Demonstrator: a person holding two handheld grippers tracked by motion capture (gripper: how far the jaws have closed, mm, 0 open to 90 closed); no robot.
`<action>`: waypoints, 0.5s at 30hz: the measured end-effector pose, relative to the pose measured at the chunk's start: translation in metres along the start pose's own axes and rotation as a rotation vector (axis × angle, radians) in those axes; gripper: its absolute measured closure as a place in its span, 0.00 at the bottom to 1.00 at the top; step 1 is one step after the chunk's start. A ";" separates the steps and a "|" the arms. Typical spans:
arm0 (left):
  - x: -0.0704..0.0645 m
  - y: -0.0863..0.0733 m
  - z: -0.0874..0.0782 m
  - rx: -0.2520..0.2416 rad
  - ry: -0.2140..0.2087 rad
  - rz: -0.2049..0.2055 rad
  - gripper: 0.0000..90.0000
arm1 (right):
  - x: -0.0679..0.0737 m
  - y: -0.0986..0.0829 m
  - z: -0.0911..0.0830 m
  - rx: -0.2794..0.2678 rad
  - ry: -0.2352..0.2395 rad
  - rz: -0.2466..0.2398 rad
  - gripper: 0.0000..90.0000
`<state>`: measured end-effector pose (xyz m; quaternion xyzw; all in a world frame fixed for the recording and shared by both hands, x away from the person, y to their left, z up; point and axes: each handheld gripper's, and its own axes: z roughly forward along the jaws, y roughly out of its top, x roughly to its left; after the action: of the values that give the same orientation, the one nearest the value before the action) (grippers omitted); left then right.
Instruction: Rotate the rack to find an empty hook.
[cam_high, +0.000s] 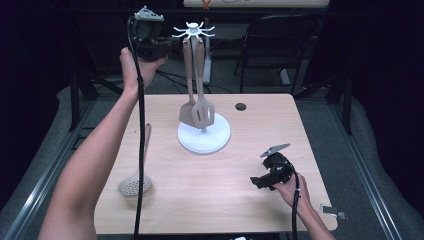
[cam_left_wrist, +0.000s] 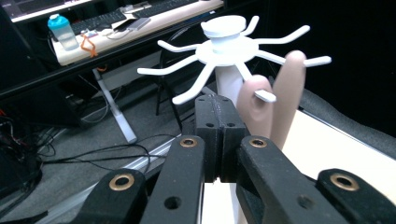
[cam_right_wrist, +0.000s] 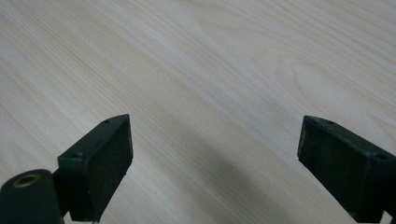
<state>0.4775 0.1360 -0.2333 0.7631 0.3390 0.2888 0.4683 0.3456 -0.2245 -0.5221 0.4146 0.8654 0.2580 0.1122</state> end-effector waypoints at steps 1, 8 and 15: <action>0.001 0.001 0.001 0.003 0.004 -0.001 1.00 | 0.000 0.000 0.001 0.000 -0.002 0.003 0.11; 0.001 0.003 0.011 0.005 0.014 0.000 1.00 | 0.002 0.000 0.001 0.005 -0.003 0.003 0.11; 0.002 0.006 0.018 0.006 0.038 0.004 1.00 | 0.003 0.000 0.000 0.009 -0.006 -0.007 0.11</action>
<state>0.4936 0.1262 -0.2347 0.7595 0.3471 0.3031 0.4592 0.3434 -0.2221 -0.5220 0.4128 0.8677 0.2524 0.1137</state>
